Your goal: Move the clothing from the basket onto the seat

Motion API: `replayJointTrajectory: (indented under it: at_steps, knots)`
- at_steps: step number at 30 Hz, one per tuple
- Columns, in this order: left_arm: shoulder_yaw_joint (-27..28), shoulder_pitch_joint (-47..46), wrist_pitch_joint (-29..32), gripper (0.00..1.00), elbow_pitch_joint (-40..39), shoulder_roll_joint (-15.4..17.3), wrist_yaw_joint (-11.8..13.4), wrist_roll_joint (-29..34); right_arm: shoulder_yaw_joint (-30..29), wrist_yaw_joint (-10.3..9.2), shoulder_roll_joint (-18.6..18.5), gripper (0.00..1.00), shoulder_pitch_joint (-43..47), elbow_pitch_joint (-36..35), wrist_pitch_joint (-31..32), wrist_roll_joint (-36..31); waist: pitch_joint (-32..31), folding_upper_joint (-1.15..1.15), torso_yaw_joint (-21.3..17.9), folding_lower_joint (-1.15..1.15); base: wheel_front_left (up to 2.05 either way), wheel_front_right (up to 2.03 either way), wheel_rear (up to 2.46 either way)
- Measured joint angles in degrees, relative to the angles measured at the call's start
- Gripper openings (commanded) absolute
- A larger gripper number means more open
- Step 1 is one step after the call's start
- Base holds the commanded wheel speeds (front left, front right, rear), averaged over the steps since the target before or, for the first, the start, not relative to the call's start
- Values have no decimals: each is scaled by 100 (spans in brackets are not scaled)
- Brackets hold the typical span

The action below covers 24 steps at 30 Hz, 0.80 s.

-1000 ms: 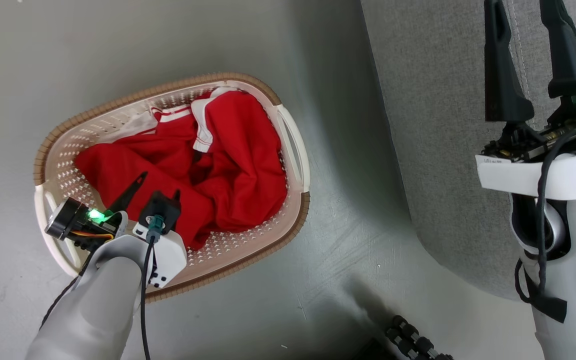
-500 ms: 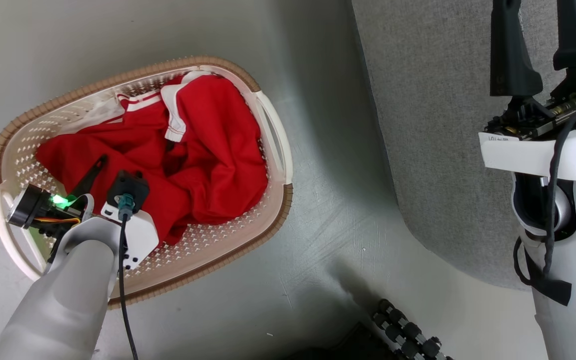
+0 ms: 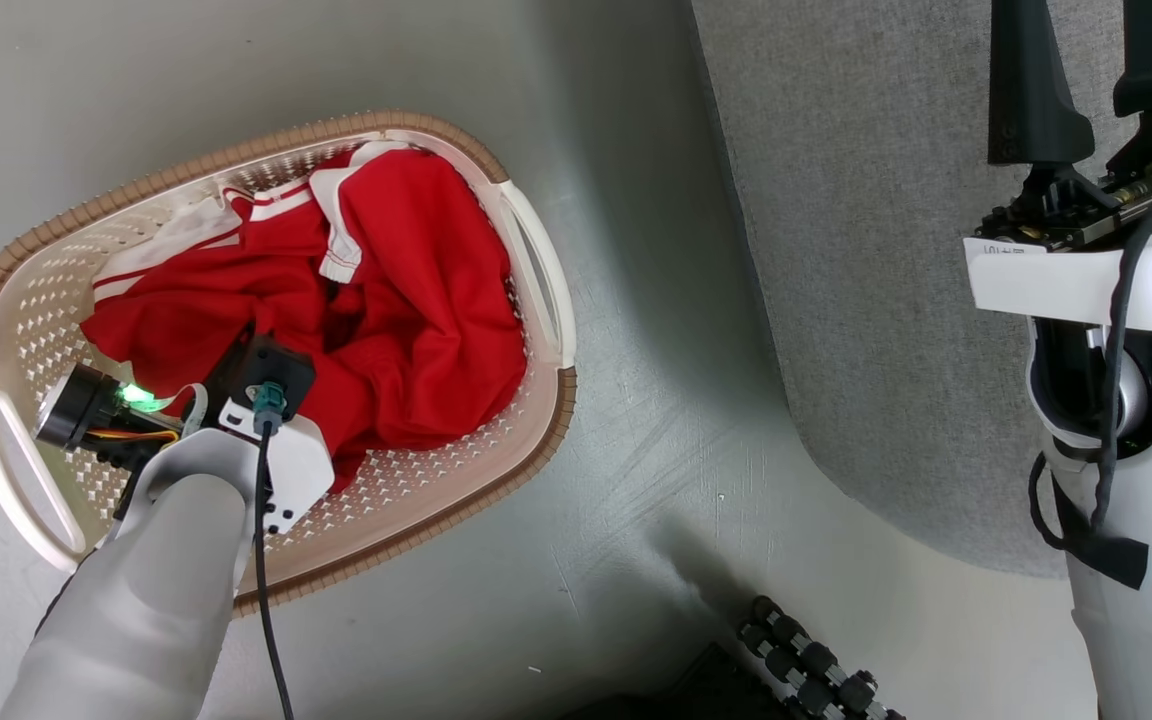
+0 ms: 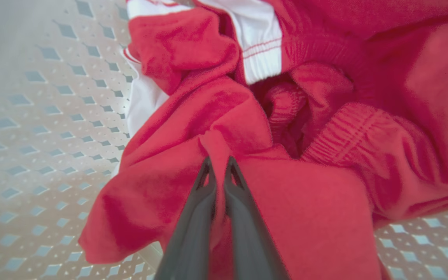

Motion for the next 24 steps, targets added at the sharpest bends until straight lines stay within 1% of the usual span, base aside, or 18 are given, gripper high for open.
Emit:
replayJointTrajectory:
  at_steps: [11,19,24]
  knots:
    - [-4,3,-280,0,-222,-171,-76,-118,-79,0,0,100,2,100,0,-102,-160,0,173,0,0,0,0]
    - [75,26,-422,0,-715,-312,-144,-321,-103,0,-2,100,5,191,0,-266,-313,0,376,0,0,0,0]
    - [137,35,-470,0,-1033,-308,-178,-435,-110,0,-4,100,6,207,0,-389,-413,0,485,0,0,0,0]
